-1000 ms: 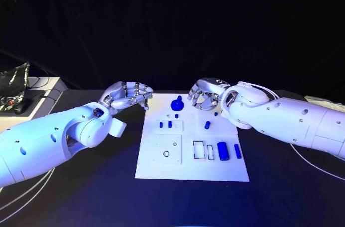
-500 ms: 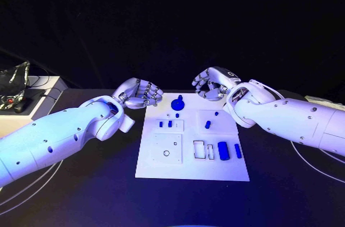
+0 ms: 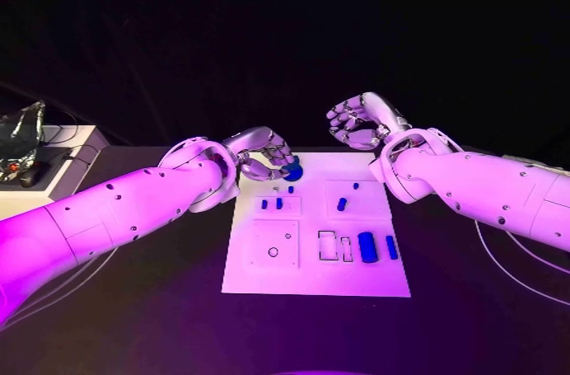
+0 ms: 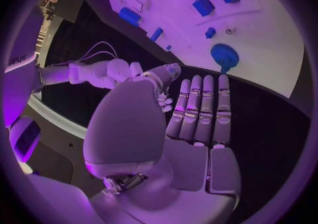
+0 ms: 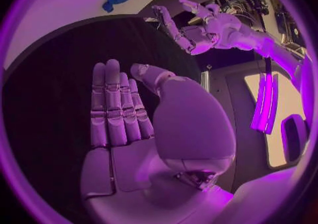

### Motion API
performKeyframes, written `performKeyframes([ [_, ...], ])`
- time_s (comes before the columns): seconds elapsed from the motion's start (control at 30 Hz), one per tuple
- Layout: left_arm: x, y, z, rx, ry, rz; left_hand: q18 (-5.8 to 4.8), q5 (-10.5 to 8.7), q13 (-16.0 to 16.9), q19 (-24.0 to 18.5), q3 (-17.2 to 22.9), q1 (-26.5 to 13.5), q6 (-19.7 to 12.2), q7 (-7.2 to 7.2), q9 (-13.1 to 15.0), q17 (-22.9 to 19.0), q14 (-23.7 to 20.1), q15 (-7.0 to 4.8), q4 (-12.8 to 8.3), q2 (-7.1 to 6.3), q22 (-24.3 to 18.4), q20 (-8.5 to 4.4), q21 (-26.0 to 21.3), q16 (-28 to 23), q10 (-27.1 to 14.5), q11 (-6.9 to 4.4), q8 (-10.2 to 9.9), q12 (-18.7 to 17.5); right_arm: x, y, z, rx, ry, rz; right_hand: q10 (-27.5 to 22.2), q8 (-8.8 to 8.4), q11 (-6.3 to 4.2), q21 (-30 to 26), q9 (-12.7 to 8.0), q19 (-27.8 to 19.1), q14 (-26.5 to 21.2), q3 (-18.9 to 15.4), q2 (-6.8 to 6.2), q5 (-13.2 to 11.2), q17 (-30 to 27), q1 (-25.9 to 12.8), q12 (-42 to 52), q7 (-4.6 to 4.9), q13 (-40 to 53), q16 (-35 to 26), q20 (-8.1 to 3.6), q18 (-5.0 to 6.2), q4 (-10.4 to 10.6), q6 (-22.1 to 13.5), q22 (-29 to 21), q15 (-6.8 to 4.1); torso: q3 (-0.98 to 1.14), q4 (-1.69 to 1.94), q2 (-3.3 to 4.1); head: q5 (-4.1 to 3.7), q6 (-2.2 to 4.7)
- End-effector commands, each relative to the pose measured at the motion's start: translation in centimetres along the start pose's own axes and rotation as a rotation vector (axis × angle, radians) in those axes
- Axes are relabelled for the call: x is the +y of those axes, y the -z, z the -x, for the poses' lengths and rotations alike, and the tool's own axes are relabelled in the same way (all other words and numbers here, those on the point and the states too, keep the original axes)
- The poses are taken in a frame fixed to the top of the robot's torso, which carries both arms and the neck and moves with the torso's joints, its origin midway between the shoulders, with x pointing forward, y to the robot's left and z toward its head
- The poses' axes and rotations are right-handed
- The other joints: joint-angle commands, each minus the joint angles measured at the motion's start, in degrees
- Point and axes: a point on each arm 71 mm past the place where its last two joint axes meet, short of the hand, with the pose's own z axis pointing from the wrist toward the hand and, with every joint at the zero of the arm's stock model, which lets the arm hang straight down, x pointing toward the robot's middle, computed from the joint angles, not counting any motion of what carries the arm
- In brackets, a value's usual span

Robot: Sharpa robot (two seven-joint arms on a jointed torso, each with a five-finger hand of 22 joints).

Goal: Assemble the parts on the task board

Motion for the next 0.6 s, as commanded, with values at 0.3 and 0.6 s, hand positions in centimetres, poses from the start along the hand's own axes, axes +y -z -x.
performKeyframes([
  [0.3,-0.7,-1.6,-1.9,0.183,-0.299,0.035,0.71,-0.53,0.16,8.13,-1.87,-0.2,0.79,-1.28,-0.32,1.58,4.91,-1.35,-0.86,-0.26,0.74,-2.62,2.43,2.17,-0.02,-1.06,-0.93,-1.58,-0.6,0.0,0.9,-0.055,-0.129,-0.044,-1.22,-0.52,0.58,-3.53,-0.2,-1.21,-0.42,-0.9,0.56,0.99,-1.87,0.29,-0.14,0.98,-0.01,-5.65,1.33,-0.05,-0.01,-0.47,-2.57,1.13,-0.01,0.07,-0.1,-0.3,-0.59],
  [0.6,-0.9,-2.3,-2.8,0.22,-0.352,0.055,0.39,-0.46,0.41,9.32,-4.72,0.16,1.29,-1.22,-0.91,5.78,3.59,-2.2,-1.25,0.53,4.08,-3.95,6.38,9.95,-0.97,-1.63,-1.86,-1.91,-0.9,0.0,1.2,-0.073,-0.177,-0.072,-2.87,-0.6,1.51,-9.61,-0.65,-3.57,-3.78,-0.67,0.61,1.52,-4.04,-0.2,-0.15,1.55,-0.06,-11.73,3.36,-0.01,0.28,-1.16,-7.31,2.88,-0.08,0.04,-0.05,-0.49,-0.82],
])
